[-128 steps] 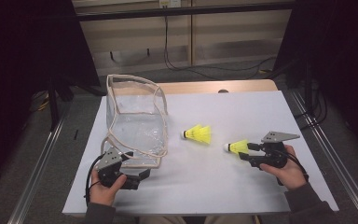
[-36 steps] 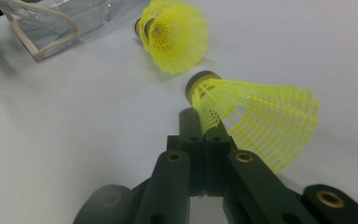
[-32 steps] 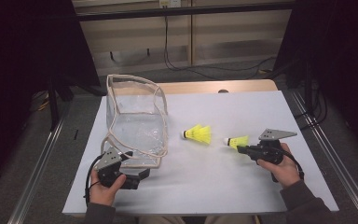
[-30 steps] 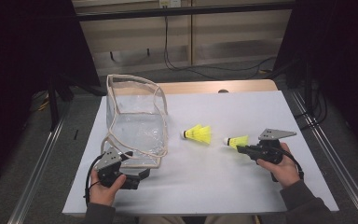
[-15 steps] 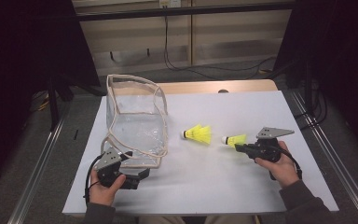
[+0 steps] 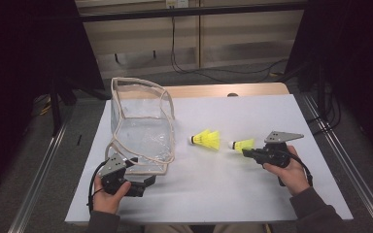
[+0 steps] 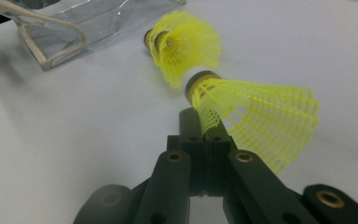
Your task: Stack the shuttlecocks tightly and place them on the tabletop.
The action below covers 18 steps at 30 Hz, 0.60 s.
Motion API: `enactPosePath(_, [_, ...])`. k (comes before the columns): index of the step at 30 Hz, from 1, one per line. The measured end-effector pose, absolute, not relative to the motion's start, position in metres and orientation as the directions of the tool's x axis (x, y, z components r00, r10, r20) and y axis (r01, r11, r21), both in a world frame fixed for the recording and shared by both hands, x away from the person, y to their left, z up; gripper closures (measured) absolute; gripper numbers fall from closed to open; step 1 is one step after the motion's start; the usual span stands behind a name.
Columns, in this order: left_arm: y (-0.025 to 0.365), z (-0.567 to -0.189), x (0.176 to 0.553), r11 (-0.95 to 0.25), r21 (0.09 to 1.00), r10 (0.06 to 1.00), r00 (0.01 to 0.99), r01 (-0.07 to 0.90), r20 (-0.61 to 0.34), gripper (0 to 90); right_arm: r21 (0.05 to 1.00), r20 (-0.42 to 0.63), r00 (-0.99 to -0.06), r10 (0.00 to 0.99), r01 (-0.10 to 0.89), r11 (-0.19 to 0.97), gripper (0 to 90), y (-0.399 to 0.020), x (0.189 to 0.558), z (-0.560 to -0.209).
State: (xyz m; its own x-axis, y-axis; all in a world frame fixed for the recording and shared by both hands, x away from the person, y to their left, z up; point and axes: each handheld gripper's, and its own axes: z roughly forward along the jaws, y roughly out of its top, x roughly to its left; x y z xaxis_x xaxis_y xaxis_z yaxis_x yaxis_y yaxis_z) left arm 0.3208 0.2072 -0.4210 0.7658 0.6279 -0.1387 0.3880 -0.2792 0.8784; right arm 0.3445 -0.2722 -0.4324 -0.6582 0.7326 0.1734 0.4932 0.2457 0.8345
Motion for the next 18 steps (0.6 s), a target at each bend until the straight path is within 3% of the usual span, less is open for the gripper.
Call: enactPosePath(18, [0.2071, -0.421, 0.3208, -0.285, 0.877, 0.629, 0.766, 0.388, -0.135, 4.6, 0.832, 0.169, -0.662, 0.73, 0.493, 0.254, 89.8, -0.2668, 0.3492, -0.433])
